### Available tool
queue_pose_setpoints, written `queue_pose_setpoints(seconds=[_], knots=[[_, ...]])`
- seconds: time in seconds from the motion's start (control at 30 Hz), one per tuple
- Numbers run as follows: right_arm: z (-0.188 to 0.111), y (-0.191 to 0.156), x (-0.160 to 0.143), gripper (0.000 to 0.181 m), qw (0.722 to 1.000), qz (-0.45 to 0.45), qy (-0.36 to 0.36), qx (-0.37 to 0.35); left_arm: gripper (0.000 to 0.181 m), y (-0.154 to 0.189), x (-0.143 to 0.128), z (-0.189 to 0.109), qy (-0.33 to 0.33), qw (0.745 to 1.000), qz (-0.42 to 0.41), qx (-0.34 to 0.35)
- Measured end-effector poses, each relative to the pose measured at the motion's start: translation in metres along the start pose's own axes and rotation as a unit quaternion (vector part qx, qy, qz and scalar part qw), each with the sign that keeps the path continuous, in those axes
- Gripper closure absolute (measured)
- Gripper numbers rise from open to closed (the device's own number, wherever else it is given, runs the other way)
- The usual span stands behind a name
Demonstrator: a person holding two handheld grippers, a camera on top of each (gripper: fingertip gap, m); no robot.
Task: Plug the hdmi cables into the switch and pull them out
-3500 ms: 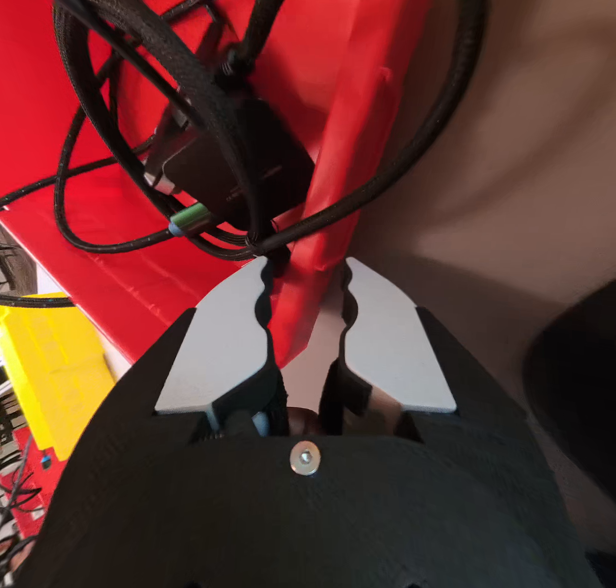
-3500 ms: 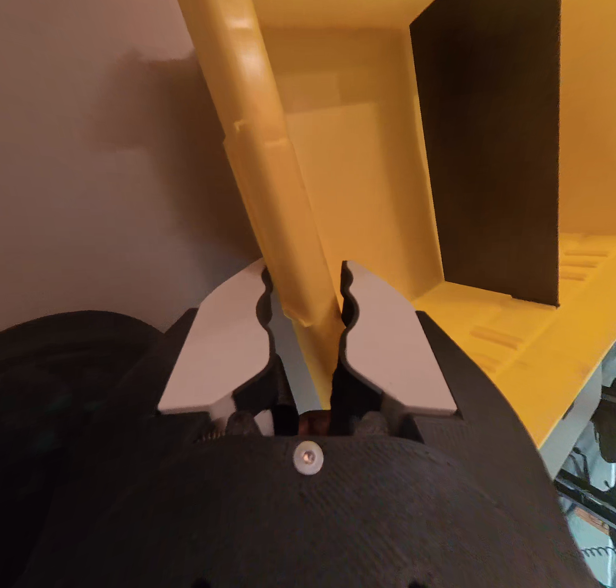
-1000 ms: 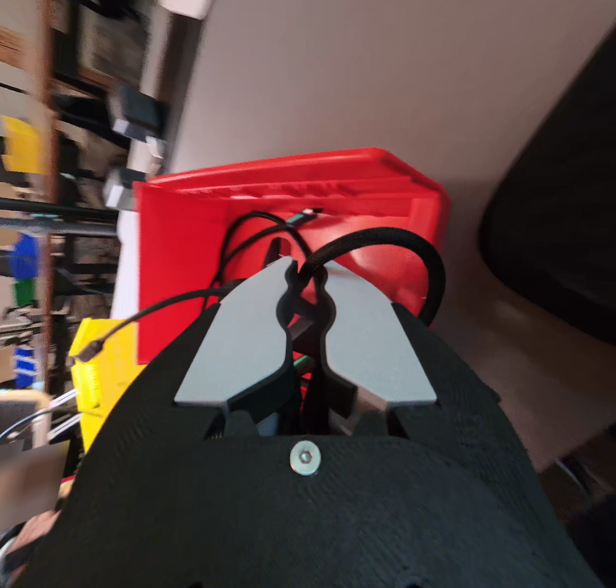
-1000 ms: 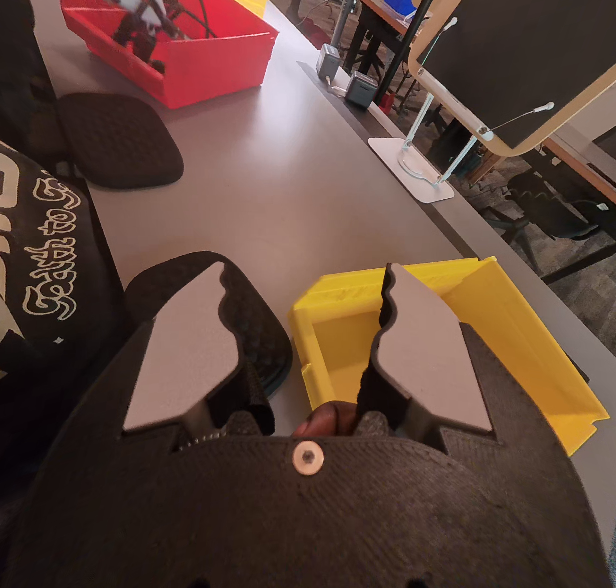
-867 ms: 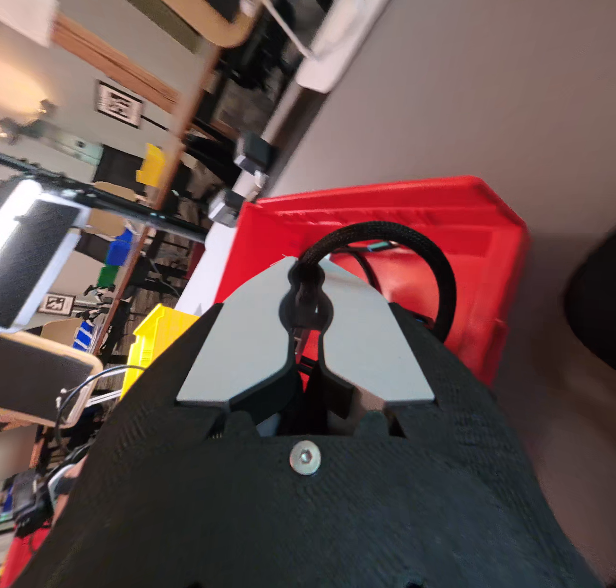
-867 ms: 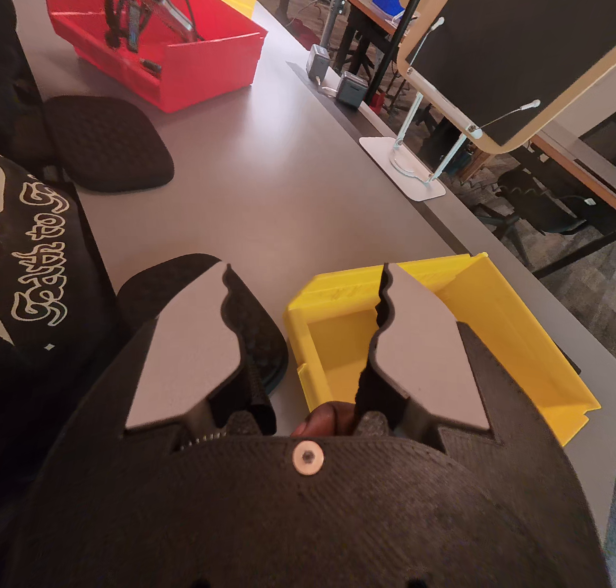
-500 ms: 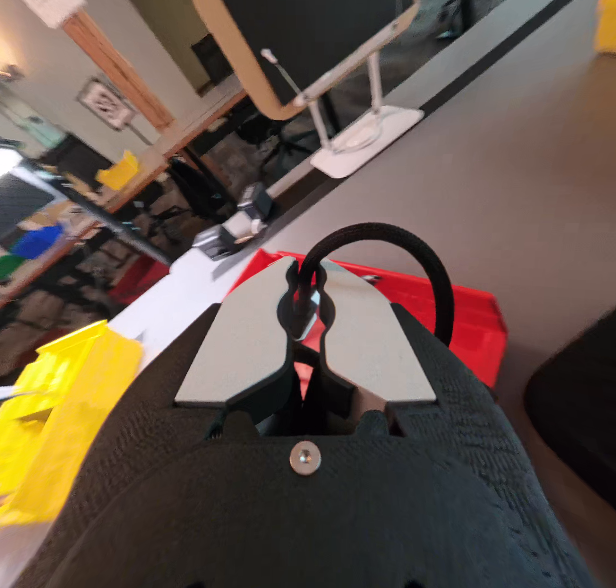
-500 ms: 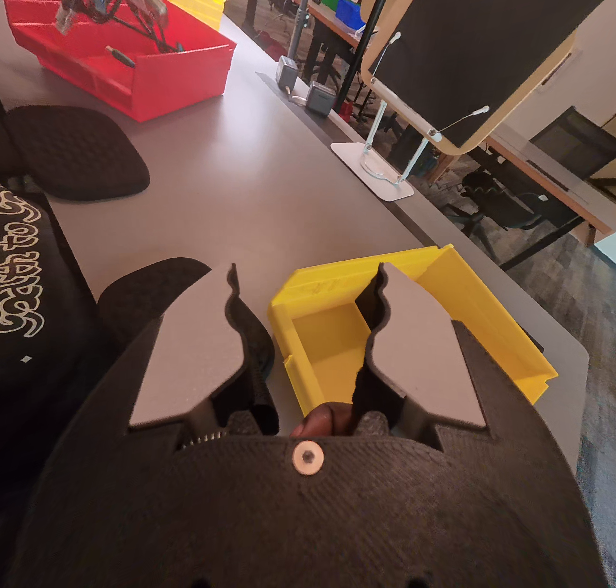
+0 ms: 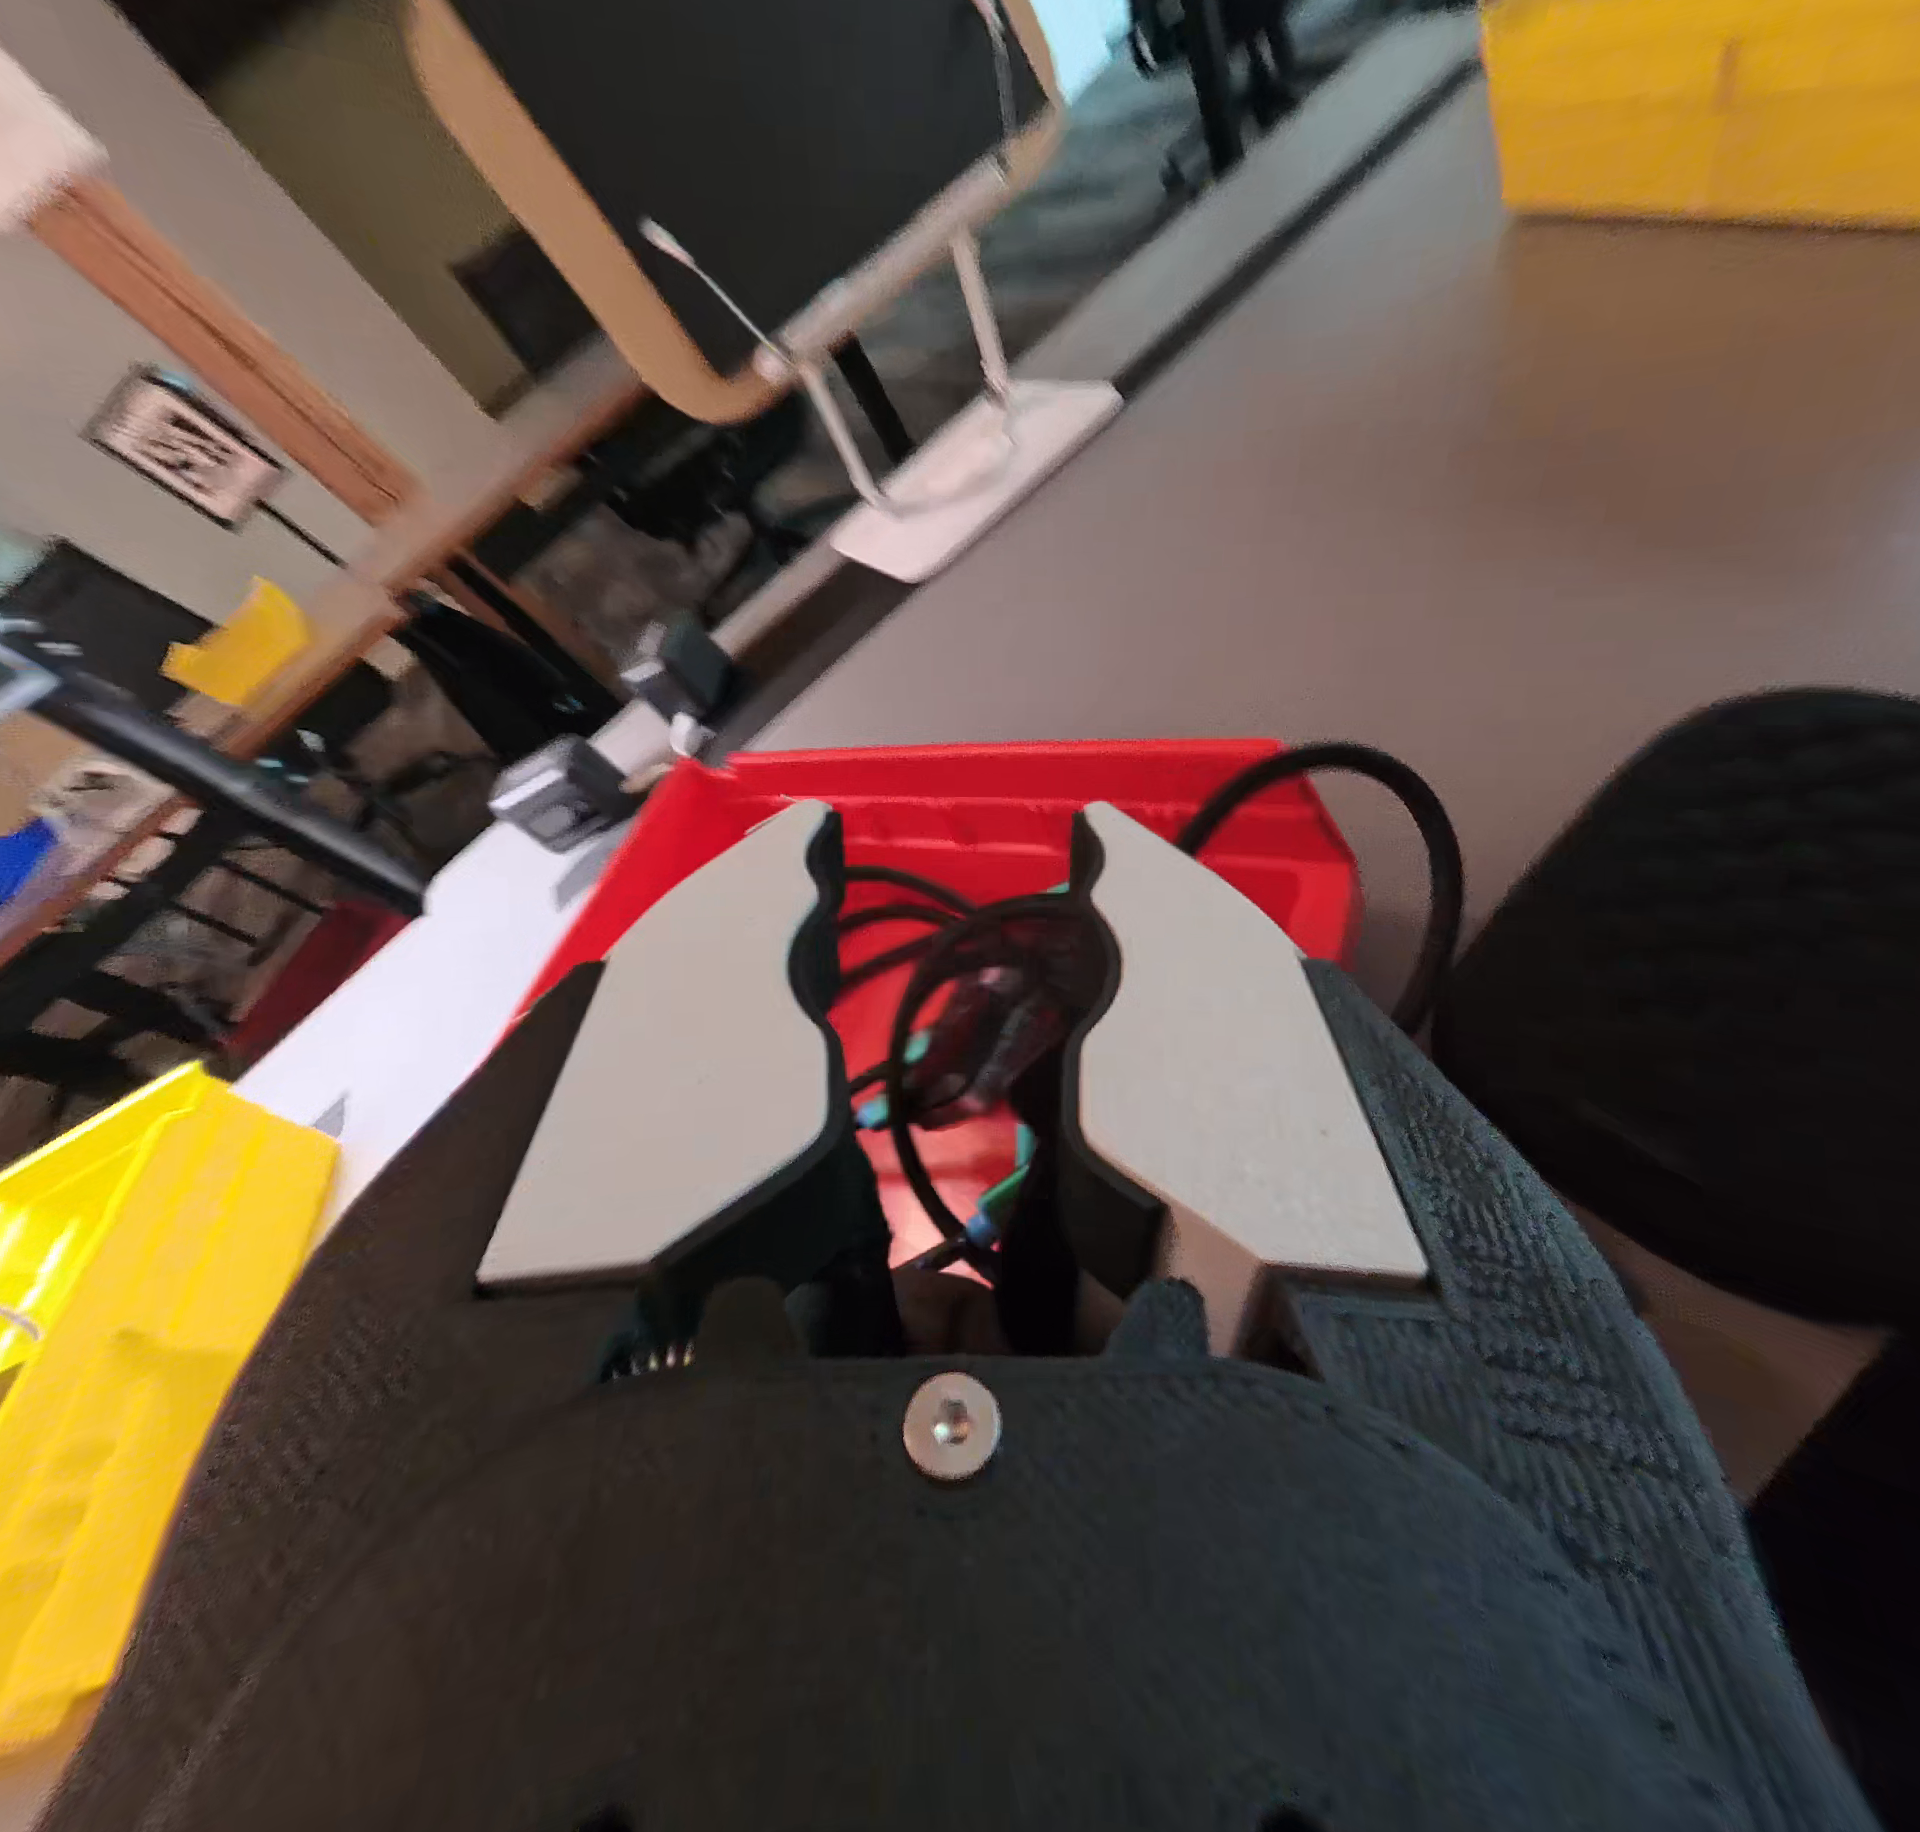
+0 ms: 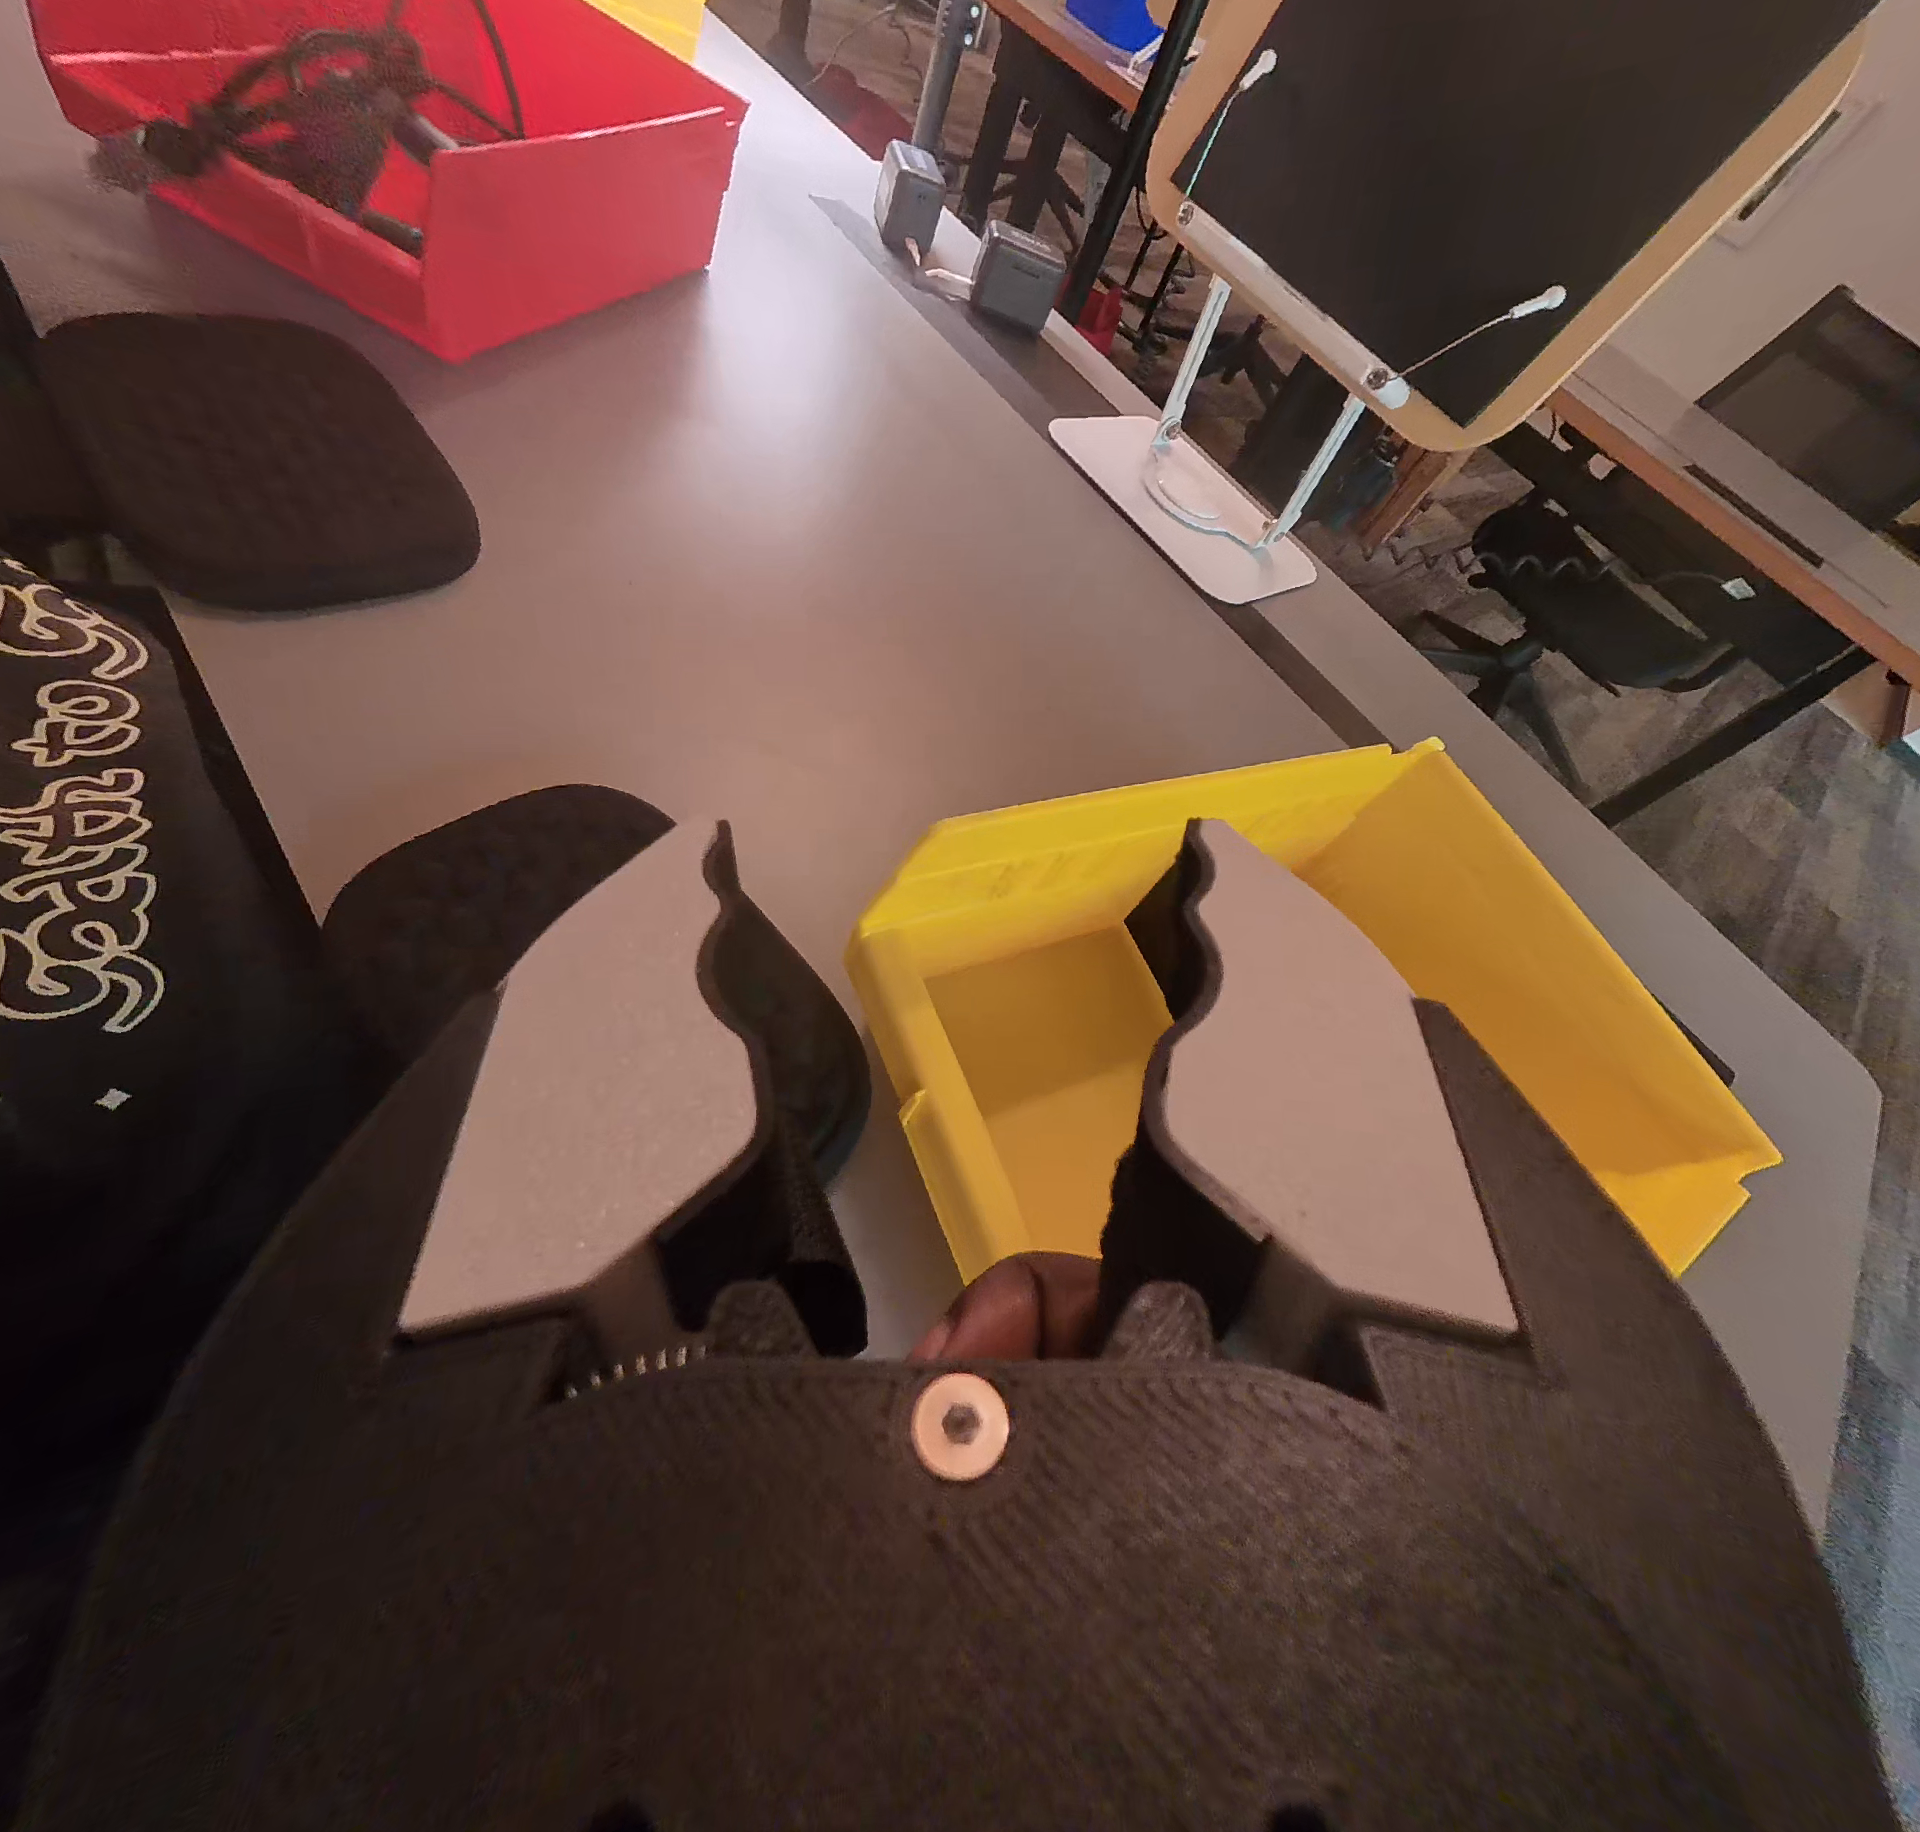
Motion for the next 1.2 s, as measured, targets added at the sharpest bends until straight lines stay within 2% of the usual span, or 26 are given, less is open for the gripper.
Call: queue_pose_setpoints(seconds=[0.03,0.1,0.2,0.33,0.5,0.6,0.67,0.77,0.9,0.97,1.03,1.1,1.17,1.2], knots=[[0.001,0.000,0.000,0.100,1.000,0.000,0.000,0.001,0.140,-0.006,0.002,-0.008,0.015,1.000,-0.011,0.020],[0.003,-0.001,0.000,0.100,1.000,-0.001,-0.004,0.003,0.141,-0.012,-0.005,-0.015,0.007,0.998,-0.042,0.043],[0.007,-0.003,0.001,0.100,1.000,-0.005,-0.009,0.007,0.140,-0.013,-0.032,-0.005,-0.068,0.992,-0.078,0.067],[0.010,-0.003,-0.001,0.100,1.000,-0.006,-0.019,0.007,0.140,0.005,-0.041,0.027,-0.089,0.985,-0.143,0.024],[0.008,0.001,-0.005,0.101,1.000,-0.001,-0.022,0.000,0.136,0.022,-0.035,0.065,-0.124,0.977,-0.172,-0.014],[0.006,0.001,-0.005,0.101,1.000,-0.001,-0.020,-0.005,0.136,0.028,-0.045,0.087,-0.157,0.972,-0.174,-0.021],[0.004,0.001,-0.005,0.101,1.000,-0.003,-0.021,-0.008,0.149,0.031,-0.055,0.093,-0.182,0.968,-0.171,-0.035],[0.002,0.003,-0.006,0.102,1.000,-0.003,-0.022,-0.015,0.161,0.027,-0.051,0.075,-0.173,0.971,-0.160,-0.044],[0.003,0.006,-0.004,0.104,1.000,-0.001,-0.012,-0.020,0.175,0.008,-0.025,0.026,-0.098,0.988,-0.115,0.027],[0.006,0.006,-0.003,0.104,1.000,-0.001,-0.011,-0.016,0.176,-0.002,-0.011,0.009,-0.044,0.992,-0.093,0.066],[0.010,0.005,-0.003,0.104,1.000,-0.004,-0.016,-0.012,0.175,-0.015,-0.004,0.000,0.000,0.990,-0.079,0.113],[0.014,0.004,-0.003,0.104,1.000,-0.008,-0.021,-0.009,0.174,-0.036,-0.004,-0.006,0.032,0.977,-0.103,0.183],[0.016,0.002,-0.003,0.104,1.000,-0.012,-0.023,-0.005,0.175,-0.044,-0.005,-0.006,0.033,0.969,-0.101,0.223],[0.017,0.002,-0.003,0.104,1.000,-0.013,-0.025,-0.004,0.175,-0.039,-0.004,-0.001,0.017,0.975,-0.062,0.215]])
Point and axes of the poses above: each gripper's, where its closed fingertips meet, z out along the fingers, x out of its top, y = z × x across the jaws, the point moved 3 cm from there along -z, back along the fingers, and after that the axes turned 1 degree about -z, right-handed, at the moved point
